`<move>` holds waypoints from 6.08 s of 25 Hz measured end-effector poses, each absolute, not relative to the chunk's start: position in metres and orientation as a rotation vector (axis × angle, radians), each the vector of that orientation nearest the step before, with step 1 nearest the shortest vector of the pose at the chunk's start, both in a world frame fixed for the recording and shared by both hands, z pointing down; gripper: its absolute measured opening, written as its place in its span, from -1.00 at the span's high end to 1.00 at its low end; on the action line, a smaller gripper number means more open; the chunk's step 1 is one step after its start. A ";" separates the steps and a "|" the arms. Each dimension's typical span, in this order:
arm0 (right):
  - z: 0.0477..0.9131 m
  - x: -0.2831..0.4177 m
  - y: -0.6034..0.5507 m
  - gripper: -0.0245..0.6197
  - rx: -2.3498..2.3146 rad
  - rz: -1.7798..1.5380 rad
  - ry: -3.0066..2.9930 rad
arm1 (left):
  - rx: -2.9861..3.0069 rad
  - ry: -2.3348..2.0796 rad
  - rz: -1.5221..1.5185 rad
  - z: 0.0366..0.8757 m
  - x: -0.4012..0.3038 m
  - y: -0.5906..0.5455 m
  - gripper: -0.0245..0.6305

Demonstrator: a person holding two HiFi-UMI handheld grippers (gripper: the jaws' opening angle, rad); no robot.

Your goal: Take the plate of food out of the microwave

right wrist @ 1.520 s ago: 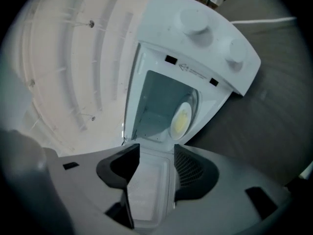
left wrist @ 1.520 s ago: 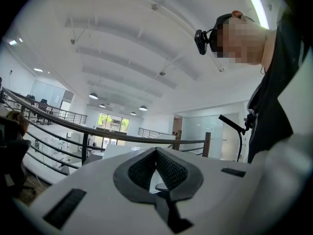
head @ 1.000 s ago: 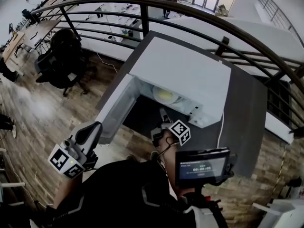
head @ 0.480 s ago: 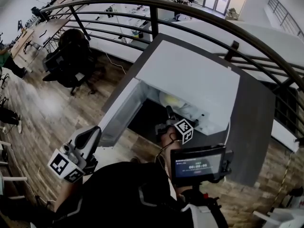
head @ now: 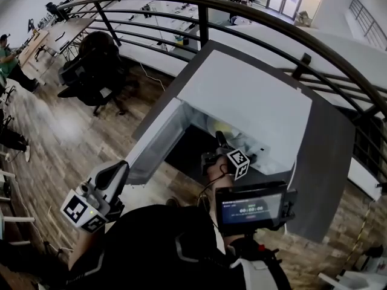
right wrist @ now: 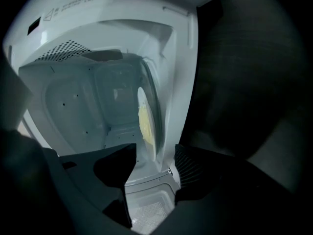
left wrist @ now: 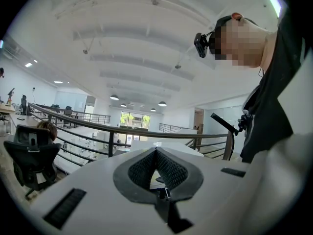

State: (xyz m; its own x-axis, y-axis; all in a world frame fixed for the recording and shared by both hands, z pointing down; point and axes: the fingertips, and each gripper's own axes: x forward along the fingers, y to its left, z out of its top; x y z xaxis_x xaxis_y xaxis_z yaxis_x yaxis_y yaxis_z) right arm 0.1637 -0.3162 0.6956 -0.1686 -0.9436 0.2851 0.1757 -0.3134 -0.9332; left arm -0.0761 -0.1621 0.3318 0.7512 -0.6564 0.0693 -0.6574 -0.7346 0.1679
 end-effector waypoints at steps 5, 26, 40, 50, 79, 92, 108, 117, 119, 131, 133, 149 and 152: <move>0.705 0.166 -0.321 0.15 -1.177 -1.641 0.924 | 2.751 -1.112 0.107 0.351 -0.092 -0.161 0.92; 0.709 0.169 -0.315 0.60 -1.217 -1.681 0.769 | 2.732 -1.107 0.053 0.344 -0.088 -0.161 0.92; 0.702 0.170 -0.315 0.80 -1.258 -1.626 0.824 | 2.730 -1.099 0.048 0.351 -0.094 -0.158 0.92; 0.703 0.171 -0.314 0.81 -1.281 -1.626 0.880 | 2.731 -1.086 0.015 0.344 -0.088 -0.156 0.92; 0.668 0.162 -0.247 0.88 -1.232 -1.582 1.166 | 2.771 -0.941 0.017 0.363 -0.090 -0.143 0.92; 0.625 0.135 -0.198 0.88 -1.126 -1.607 1.289 | 2.796 -0.749 -0.037 0.371 -0.074 -0.142 0.92; 0.546 0.111 -0.123 0.88 -1.036 -1.546 1.380 | 2.820 -0.463 -0.061 0.380 -0.048 -0.136 0.92; 0.503 0.113 -0.091 0.88 -0.983 -1.496 1.402 | 2.840 -0.326 -0.039 0.379 -0.021 -0.122 0.92; 0.498 0.113 -0.086 0.88 -0.983 -1.487 1.412 | 2.838 -0.315 -0.031 0.380 -0.020 -0.119 0.92; 0.469 0.118 -0.081 0.88 -0.913 -1.433 1.477 | 2.857 -0.282 0.000 0.382 -0.002 -0.112 0.92; 0.465 0.120 -0.080 0.88 -0.914 -1.421 1.497 | 2.864 -0.278 0.011 0.382 0.002 -0.110 0.92; 0.462 0.127 -0.081 0.88 -0.930 -1.438 1.506 | 2.862 -0.273 0.016 0.377 0.017 -0.109 0.92; 0.462 0.125 -0.084 0.88 -0.926 -1.440 1.512 | 2.858 -0.268 0.012 0.379 0.018 -0.112 0.92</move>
State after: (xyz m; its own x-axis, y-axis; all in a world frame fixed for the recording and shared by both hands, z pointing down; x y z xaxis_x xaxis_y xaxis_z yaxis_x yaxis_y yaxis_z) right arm 0.1250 -0.0844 0.4621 -0.3825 -0.9207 -0.0779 0.0324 0.0709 -0.9970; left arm 0.0176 -0.1121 0.3789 0.9828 -0.1815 0.0329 -0.1836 -0.9463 0.2660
